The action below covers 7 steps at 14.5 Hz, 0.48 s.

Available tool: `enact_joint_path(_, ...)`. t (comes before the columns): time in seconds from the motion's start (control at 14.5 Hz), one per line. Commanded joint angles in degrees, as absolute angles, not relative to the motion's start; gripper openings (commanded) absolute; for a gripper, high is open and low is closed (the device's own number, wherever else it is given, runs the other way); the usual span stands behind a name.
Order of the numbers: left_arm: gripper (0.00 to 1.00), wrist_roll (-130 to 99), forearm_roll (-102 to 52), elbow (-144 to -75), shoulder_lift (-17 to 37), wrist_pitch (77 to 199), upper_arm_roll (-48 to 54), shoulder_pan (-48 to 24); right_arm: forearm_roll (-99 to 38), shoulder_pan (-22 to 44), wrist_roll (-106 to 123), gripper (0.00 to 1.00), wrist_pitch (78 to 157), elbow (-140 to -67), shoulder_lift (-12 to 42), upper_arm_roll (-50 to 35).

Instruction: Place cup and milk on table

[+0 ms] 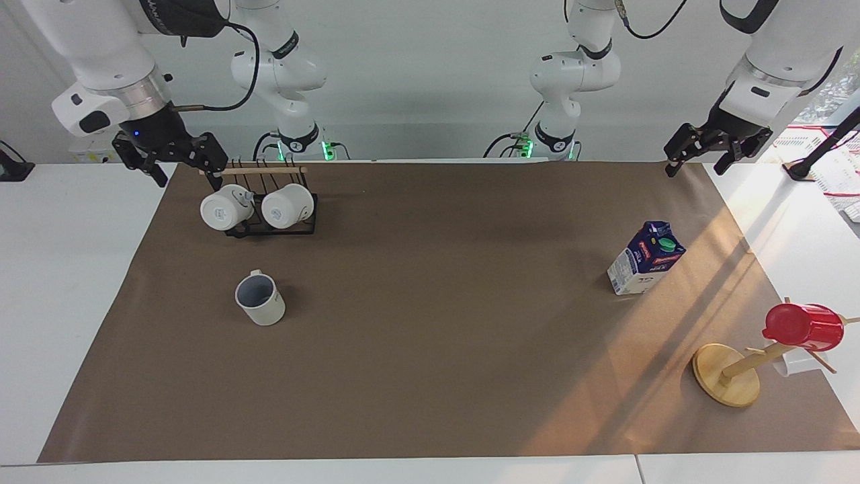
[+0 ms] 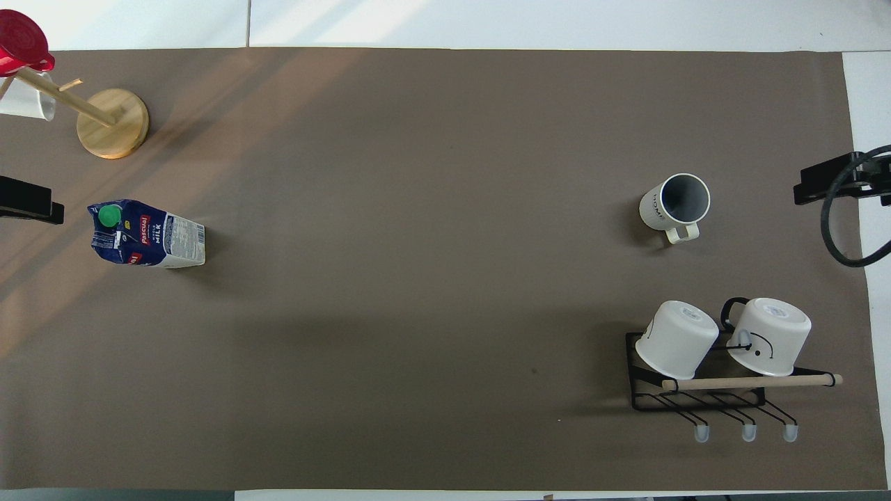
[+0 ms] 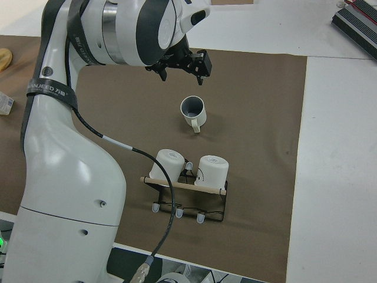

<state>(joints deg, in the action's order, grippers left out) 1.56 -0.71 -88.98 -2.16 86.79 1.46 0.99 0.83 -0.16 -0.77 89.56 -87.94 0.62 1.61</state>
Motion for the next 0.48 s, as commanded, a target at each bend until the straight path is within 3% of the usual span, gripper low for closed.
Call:
enact_joint_path(0.0, 1.00, 0.88, -0.62, -89.82, -3.16, 86.22, 1.32, 0.53, 0.62, -1.14, 3.41, 1.00, 94.73, -90.44, 1.40, 1.32)
enact_joint_path(0.21, 1.00, 0.62, -0.62, -90.35, -3.34, 86.13, 1.32, 0.53, -0.70, -1.67, 7.45, 1.00, 100.70, -90.00, 7.71, 1.32)
enact_joint_path(0.41, 1.00, 0.79, -0.62, -95.69, -5.44, 93.39, 1.32, 1.05, -1.93, -1.84, 12.90, 1.00, 110.44, -93.67, 11.50, 1.32)
